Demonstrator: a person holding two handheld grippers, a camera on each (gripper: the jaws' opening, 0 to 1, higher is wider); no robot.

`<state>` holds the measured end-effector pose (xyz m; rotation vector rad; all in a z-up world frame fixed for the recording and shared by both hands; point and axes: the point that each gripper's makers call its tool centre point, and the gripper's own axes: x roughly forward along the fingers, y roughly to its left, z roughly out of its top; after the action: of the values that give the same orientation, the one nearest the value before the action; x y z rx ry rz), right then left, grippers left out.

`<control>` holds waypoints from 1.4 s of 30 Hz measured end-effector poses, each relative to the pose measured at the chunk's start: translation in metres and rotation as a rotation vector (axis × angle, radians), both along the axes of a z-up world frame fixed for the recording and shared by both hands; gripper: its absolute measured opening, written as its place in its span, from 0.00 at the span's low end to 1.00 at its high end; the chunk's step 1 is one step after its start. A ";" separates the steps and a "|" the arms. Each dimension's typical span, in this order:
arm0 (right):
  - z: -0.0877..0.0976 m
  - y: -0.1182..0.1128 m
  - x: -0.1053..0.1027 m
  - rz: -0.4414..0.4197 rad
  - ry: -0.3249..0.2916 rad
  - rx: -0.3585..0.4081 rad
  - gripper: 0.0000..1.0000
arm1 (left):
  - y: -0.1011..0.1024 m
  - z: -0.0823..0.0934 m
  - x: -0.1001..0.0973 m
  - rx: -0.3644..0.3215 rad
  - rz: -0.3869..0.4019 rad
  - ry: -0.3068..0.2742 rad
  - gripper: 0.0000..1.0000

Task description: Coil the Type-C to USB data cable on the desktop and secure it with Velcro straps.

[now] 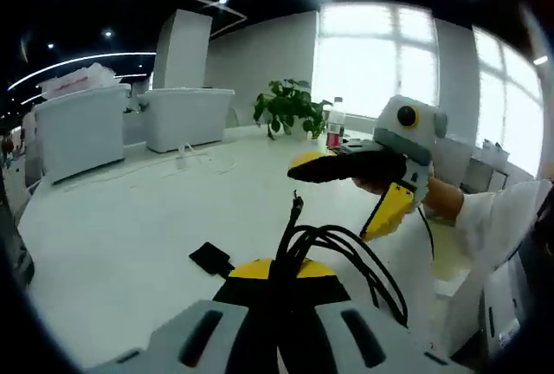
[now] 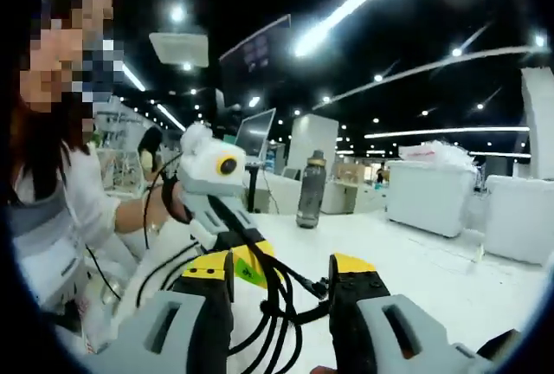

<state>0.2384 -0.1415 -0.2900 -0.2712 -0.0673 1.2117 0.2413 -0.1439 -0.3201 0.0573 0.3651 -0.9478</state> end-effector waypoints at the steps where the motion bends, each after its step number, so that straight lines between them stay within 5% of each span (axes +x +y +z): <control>1: -0.007 0.000 0.008 -0.016 -0.014 -0.033 0.41 | -0.002 -0.004 0.002 0.016 -0.010 0.009 0.06; 6: -0.024 0.002 0.019 0.003 -0.007 -0.101 0.22 | -0.001 -0.018 0.012 0.069 -0.015 -0.004 0.07; 9: -0.034 0.005 0.029 -0.002 -0.025 -0.144 0.20 | 0.002 -0.027 0.020 0.121 -0.023 -0.034 0.07; 13: -0.048 0.004 0.038 -0.007 0.005 -0.177 0.19 | 0.003 -0.036 0.028 0.188 -0.077 -0.123 0.10; 15: -0.053 0.003 0.039 -0.005 0.036 -0.175 0.18 | 0.003 -0.039 0.027 0.191 -0.083 -0.123 0.11; 18: -0.057 0.002 0.038 -0.004 0.058 -0.177 0.15 | 0.005 -0.037 0.026 0.232 -0.116 -0.210 0.16; 23: -0.053 -0.002 0.035 -0.001 0.065 -0.152 0.15 | 0.018 -0.035 0.023 0.289 -0.137 -0.270 0.22; 25: -0.034 -0.004 0.026 0.048 0.043 -0.068 0.17 | 0.025 -0.031 0.020 0.278 -0.134 -0.282 0.22; 27: -0.024 -0.008 0.012 0.099 0.026 -0.039 0.18 | 0.028 -0.017 0.022 0.172 -0.089 -0.271 0.19; 29: -0.026 -0.006 -0.007 0.160 0.022 -0.046 0.22 | 0.030 -0.005 0.032 0.080 -0.019 -0.268 0.16; 31: -0.034 0.001 -0.015 0.168 0.021 -0.072 0.25 | 0.031 -0.003 0.041 0.091 0.004 -0.293 0.13; 37: -0.058 0.015 -0.019 0.161 -0.115 -0.207 0.25 | 0.026 -0.018 0.037 0.131 0.020 -0.314 0.04; 40: -0.057 0.023 -0.012 0.128 -0.259 -0.260 0.15 | 0.024 -0.028 0.027 0.163 -0.003 -0.318 0.03; 42: -0.056 0.029 -0.012 0.127 -0.274 -0.257 0.07 | 0.025 -0.034 0.026 0.233 -0.016 -0.340 0.03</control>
<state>0.2268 -0.1126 -0.3456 -0.6659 -0.1684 1.3040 0.2669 -0.1185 -0.3546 0.4297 0.1580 -0.8890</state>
